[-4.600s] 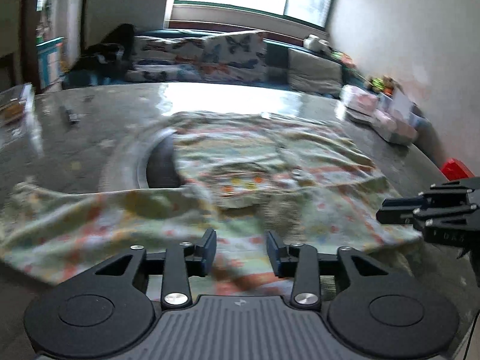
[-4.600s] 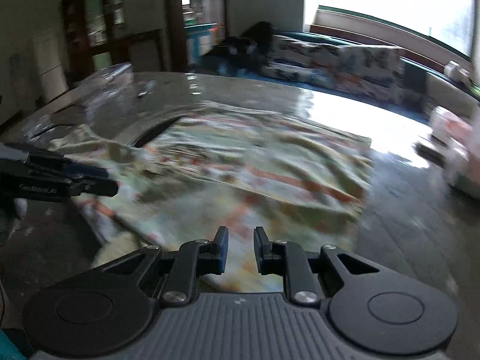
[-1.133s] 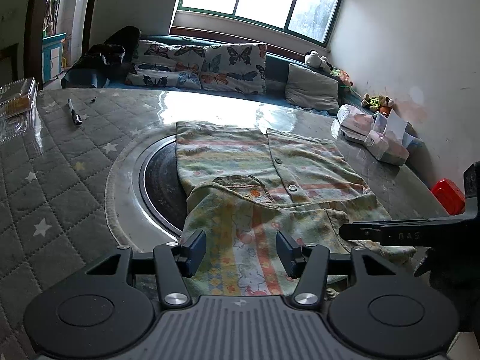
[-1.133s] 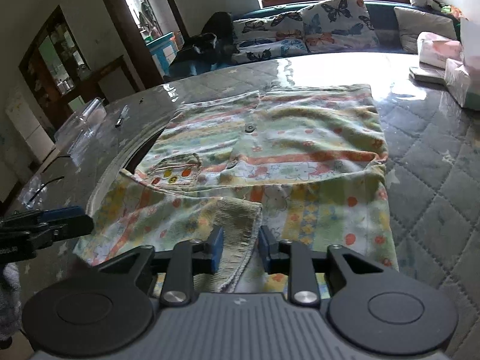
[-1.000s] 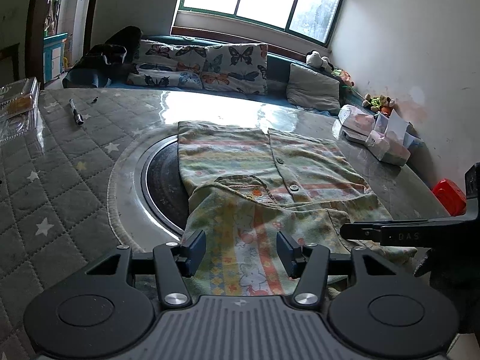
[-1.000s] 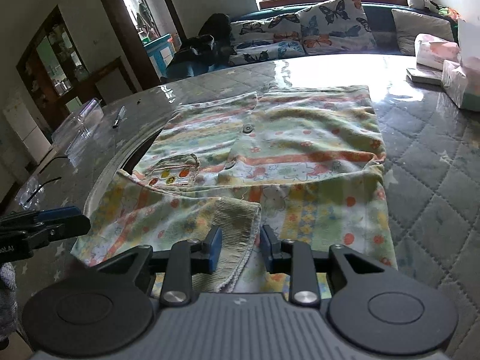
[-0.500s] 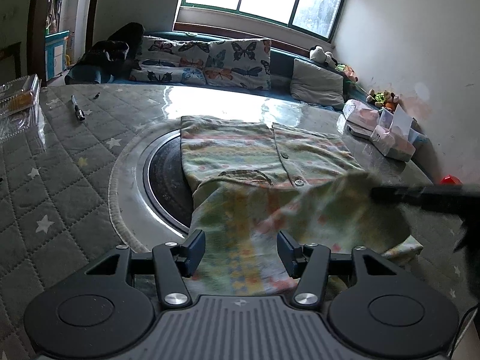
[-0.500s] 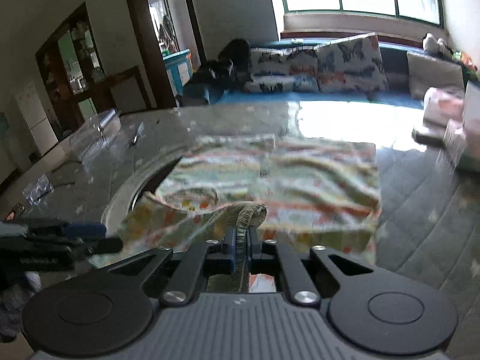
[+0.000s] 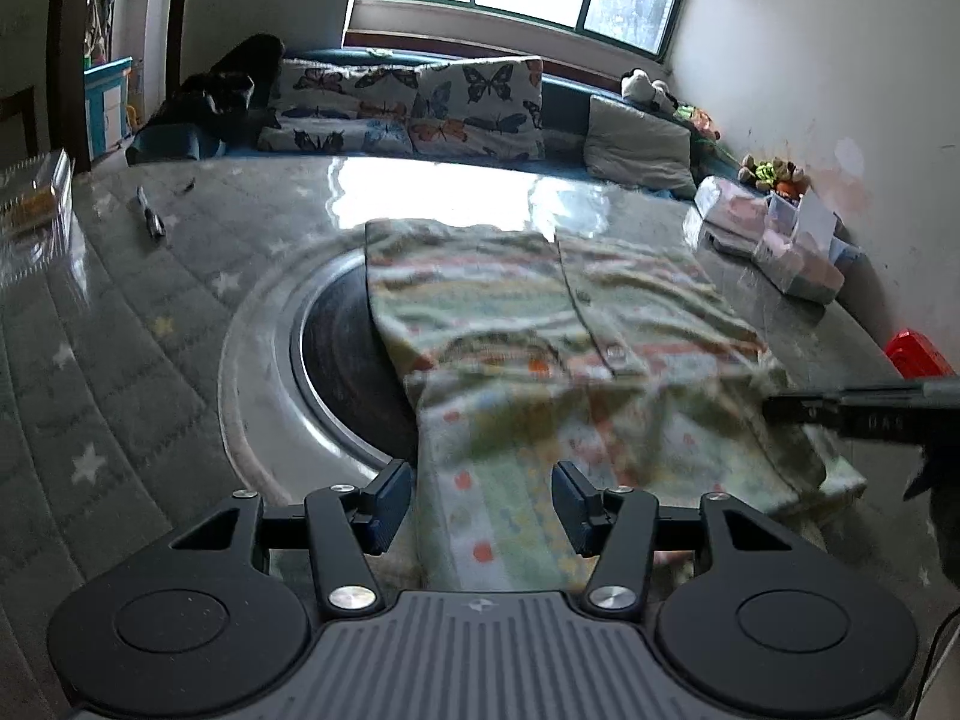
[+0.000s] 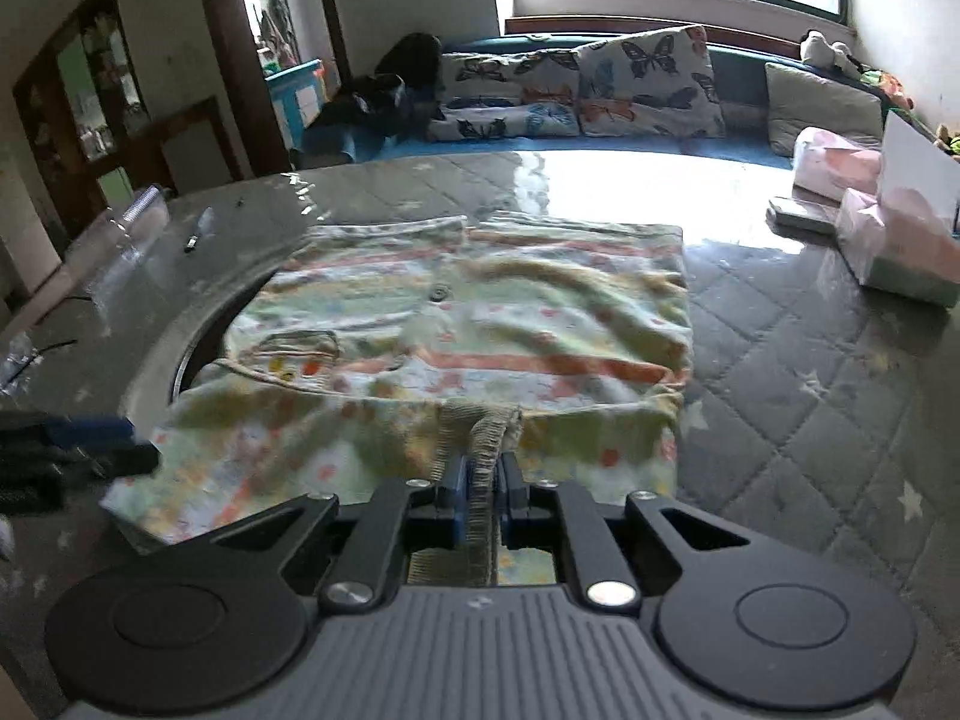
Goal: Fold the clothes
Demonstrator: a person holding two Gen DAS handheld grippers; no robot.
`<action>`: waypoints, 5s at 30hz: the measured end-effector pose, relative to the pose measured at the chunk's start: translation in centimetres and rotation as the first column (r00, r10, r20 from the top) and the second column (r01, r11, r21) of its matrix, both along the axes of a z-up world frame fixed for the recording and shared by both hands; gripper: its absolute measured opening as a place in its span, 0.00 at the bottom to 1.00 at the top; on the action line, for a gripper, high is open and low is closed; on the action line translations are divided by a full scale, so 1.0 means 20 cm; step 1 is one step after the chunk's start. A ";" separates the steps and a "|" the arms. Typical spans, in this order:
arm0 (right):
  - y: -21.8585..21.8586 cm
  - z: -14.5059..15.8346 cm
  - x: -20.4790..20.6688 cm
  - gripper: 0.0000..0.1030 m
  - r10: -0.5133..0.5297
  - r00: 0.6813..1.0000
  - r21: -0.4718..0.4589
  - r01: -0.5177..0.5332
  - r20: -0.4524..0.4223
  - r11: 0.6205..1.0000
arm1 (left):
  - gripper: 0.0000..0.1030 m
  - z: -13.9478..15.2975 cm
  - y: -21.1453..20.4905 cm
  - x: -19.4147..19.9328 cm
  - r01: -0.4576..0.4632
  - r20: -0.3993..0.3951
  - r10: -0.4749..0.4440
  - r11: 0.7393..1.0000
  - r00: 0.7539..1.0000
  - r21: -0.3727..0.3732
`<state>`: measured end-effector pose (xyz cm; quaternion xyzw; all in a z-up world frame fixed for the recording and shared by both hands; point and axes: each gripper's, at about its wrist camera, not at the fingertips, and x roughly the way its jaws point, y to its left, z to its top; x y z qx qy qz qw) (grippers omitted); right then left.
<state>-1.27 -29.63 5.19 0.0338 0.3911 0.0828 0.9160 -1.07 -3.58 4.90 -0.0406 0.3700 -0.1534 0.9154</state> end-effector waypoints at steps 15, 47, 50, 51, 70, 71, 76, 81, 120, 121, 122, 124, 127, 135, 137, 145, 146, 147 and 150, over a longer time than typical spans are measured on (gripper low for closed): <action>0.05 -0.09 0.08 0.11 0.123 0.992 -0.033 -0.122 0.014 0.992 | 0.42 -0.08 -0.17 0.24 0.040 -0.001 -0.040 0.997 0.999 0.069; 0.03 0.01 -0.41 0.21 0.275 0.961 -0.179 -0.268 0.016 0.947 | 0.54 0.01 -0.35 -0.27 0.177 -0.137 -0.177 0.984 0.975 -0.016; 0.03 0.00 -0.44 0.23 0.284 0.959 -0.210 -0.275 0.013 0.938 | 0.54 -0.03 -0.35 -0.26 0.167 -0.201 -0.178 0.984 0.963 -0.067; 0.03 -0.01 -0.46 0.24 0.287 0.958 -0.222 -0.277 0.014 0.935 | 0.54 -0.03 -0.35 -0.26 0.165 -0.222 -0.180 0.983 0.958 -0.084; 0.17 -0.04 -0.54 0.52 0.450 0.888 -0.392 -0.381 0.096 0.837 | 0.13 0.11 -0.31 -0.15 0.167 -0.176 -0.200 0.968 0.964 -0.188; 0.18 -0.04 -0.53 0.52 0.455 0.884 -0.390 -0.385 0.103 0.836 | 0.13 0.12 -0.31 -0.14 0.169 -0.172 -0.202 0.967 0.964 -0.192; 0.23 -0.05 -0.44 0.31 0.466 0.874 -0.354 -0.396 0.138 0.847 | 0.13 0.16 -0.28 -0.10 0.177 -0.154 -0.211 0.962 0.965 -0.210; 0.19 0.02 -0.33 0.12 0.419 0.900 -0.230 -0.385 0.121 0.894 | 0.26 0.18 -0.23 -0.11 0.195 -0.120 -0.221 0.961 0.968 -0.198; 0.12 0.27 -0.44 0.04 0.352 0.912 -0.105 -0.337 0.208 0.935 | 0.06 0.09 -0.19 -0.53 0.257 0.305 -0.415 0.858 0.857 0.445; 0.12 0.29 -0.49 0.04 0.364 0.908 -0.104 -0.349 0.207 0.931 | 0.06 0.12 -0.18 -0.57 0.266 0.300 -0.418 0.860 0.858 0.436; 0.11 0.31 -0.53 0.04 0.375 0.904 -0.103 -0.361 0.206 0.927 | 0.06 0.14 -0.17 -0.62 0.281 0.295 -0.427 0.858 0.855 0.430; 0.12 0.34 -0.63 0.04 0.402 0.893 -0.107 -0.388 0.200 0.915 | 0.06 0.18 -0.15 -0.72 0.309 0.282 -0.446 0.853 0.849 0.420; 0.14 0.38 -0.75 0.04 0.442 0.878 -0.121 -0.426 0.184 0.897 | 0.06 0.22 -0.13 -0.80 0.335 0.253 -0.455 0.852 0.853 0.403; 0.17 0.42 -0.61 0.04 0.471 0.869 -0.152 -0.450 0.152 0.880 | 0.06 0.24 -0.09 -0.63 0.311 0.230 -0.398 0.889 0.888 0.337; 0.17 0.45 -0.50 0.04 0.475 0.868 -0.165 -0.452 0.148 0.877 | 0.06 0.26 -0.09 -0.54 0.300 0.233 -0.383 0.898 0.894 0.322; 0.21 0.40 0.05 0.04 0.458 0.885 -0.202 -0.436 0.077 0.877 | 0.06 0.24 -0.09 0.02 0.266 0.147 -0.311 0.927 0.939 0.263; 0.22 0.37 0.11 0.04 0.449 0.891 -0.196 -0.429 0.071 0.882 | 0.06 0.21 -0.09 0.09 0.266 0.115 -0.302 0.930 0.946 0.254; 0.22 0.34 0.17 0.04 0.440 0.896 -0.191 -0.422 0.062 0.886 | 0.06 0.17 -0.09 0.15 0.265 0.083 -0.293 0.933 0.953 0.245; 0.22 0.23 0.33 0.07 0.375 0.926 -0.165 -0.363 0.050 0.917 | 0.06 0.07 -0.09 0.33 0.248 0.002 -0.255 0.943 0.967 0.221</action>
